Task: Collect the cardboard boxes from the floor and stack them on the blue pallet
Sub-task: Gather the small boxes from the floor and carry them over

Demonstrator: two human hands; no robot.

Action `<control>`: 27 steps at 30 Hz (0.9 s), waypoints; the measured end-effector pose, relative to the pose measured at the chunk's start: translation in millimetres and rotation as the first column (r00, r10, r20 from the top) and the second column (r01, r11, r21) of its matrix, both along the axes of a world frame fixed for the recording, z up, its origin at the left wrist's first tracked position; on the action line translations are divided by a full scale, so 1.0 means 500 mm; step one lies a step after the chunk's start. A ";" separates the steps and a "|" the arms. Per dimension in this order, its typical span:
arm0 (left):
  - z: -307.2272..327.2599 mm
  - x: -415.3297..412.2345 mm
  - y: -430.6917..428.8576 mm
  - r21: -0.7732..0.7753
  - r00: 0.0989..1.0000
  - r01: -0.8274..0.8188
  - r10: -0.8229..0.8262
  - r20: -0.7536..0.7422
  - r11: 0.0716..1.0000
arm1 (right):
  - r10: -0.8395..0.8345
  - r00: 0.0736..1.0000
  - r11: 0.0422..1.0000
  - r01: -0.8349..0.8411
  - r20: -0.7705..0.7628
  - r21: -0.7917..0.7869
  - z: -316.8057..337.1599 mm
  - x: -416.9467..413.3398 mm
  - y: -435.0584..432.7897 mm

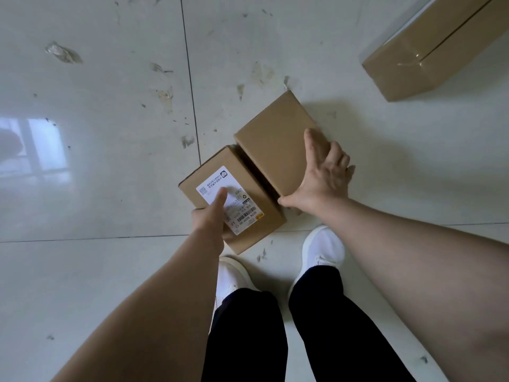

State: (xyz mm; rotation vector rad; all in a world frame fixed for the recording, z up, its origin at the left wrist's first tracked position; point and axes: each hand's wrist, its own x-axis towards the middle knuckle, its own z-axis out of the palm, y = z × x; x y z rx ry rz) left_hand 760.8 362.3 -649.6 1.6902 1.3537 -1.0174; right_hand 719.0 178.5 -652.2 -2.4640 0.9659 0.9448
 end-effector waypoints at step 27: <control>0.500 0.041 -0.071 -0.083 0.988 0.093 -0.081 0.135 0.992 | -0.166 0.977 0.986 0.166 0.131 0.012 0.489 -0.020 -0.048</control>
